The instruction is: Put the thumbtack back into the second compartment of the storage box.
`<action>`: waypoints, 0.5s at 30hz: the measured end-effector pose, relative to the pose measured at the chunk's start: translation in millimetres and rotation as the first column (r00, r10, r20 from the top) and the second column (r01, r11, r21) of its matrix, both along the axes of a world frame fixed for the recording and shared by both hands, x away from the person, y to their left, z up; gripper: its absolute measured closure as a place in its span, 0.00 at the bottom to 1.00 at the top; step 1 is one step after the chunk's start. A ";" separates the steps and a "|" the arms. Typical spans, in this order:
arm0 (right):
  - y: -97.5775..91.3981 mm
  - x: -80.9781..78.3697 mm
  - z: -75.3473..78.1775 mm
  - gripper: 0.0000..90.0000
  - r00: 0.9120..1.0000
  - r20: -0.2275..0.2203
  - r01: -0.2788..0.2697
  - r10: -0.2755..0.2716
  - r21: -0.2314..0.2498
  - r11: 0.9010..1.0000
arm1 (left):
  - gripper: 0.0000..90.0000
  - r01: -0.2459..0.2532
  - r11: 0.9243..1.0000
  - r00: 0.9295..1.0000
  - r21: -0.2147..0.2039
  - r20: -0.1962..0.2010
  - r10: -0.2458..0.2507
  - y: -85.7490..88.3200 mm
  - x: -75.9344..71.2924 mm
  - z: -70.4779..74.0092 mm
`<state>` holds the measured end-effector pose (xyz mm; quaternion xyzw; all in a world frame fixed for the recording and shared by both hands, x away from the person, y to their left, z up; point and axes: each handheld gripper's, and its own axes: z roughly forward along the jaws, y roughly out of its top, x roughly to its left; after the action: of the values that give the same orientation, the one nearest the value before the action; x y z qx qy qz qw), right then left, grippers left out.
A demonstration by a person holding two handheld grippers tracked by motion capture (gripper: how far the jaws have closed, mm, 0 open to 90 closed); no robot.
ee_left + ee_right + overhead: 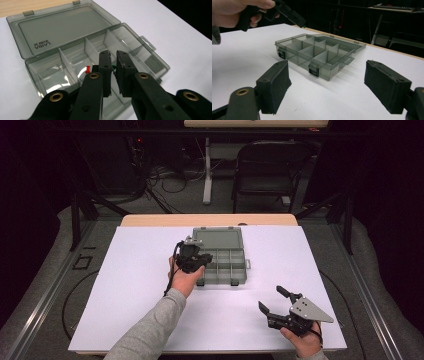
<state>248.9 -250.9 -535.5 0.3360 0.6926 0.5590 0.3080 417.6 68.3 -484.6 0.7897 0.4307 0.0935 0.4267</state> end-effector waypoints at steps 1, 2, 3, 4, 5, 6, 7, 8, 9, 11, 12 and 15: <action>-0.1 0.2 -0.2 0.22 1.000 -0.001 0.000 0.000 -0.001 1.000 | 0.92 -0.001 1.000 1.000 -0.001 -0.004 0.001 -0.9 3.8 -0.8; -0.3 0.3 -0.4 0.22 1.000 0.000 -0.001 0.001 -0.001 1.000 | 0.92 -0.006 1.000 1.000 0.003 -0.005 0.006 -2.2 7.3 -1.8; -0.4 0.3 -0.4 0.22 1.000 -0.002 0.001 -0.001 -0.002 1.000 | 0.92 -0.008 1.000 1.000 0.004 -0.007 0.008 -3.0 9.9 -2.5; -0.5 0.4 -0.5 0.22 1.000 -0.002 0.001 -0.001 -0.003 1.000 | 0.92 -0.006 1.000 1.000 0.010 -0.010 0.006 -3.9 14.6 -4.0; -0.4 0.5 -1.0 0.22 1.000 -0.006 0.004 -0.004 0.002 1.000 | 0.92 -0.013 1.000 1.000 0.012 -0.010 0.013 -5.1 17.9 -5.9; -1.0 0.9 -1.7 0.22 1.000 -0.011 0.006 -0.006 0.002 1.000 | 0.92 -0.015 1.000 1.000 0.015 -0.016 0.015 -5.8 21.3 -7.7; -1.7 1.4 -2.6 0.22 1.000 -0.016 0.010 -0.010 0.004 1.000 | 0.92 -0.020 1.000 0.999 0.009 -0.028 0.021 -7.0 24.7 -10.4; -2.1 1.8 -3.6 0.22 1.000 -0.020 0.013 -0.013 0.012 1.000 | 0.92 -0.024 1.000 0.999 0.011 -0.037 0.024 -8.4 27.8 -13.1; -2.9 1.8 -4.0 0.22 1.000 -0.024 0.018 -0.018 0.010 1.000 | 0.92 -0.026 0.999 0.999 0.021 -0.042 0.027 -9.6 30.5 -15.3; -4.0 1.8 -3.9 0.22 0.999 -0.028 0.023 -0.022 0.018 1.000 | 0.92 -0.039 0.999 0.998 0.023 -0.050 0.040 -10.0 33.9 -19.2; -4.2 1.7 -3.5 0.22 1.000 -0.019 0.023 -0.022 0.025 0.999 | 0.92 -0.042 0.999 0.998 0.015 -0.056 0.043 -9.6 34.4 -20.1; -4.0 -0.4 -2.6 0.22 1.000 -0.018 0.021 -0.020 0.020 1.000 | 0.92 -0.043 0.998 0.998 0.038 -0.046 0.045 -10.7 36.2 -21.6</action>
<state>248.5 -254.9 -538.0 0.3511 0.6861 0.5600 0.3041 453.8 57.6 -506.1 0.7898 0.4562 0.0922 0.3996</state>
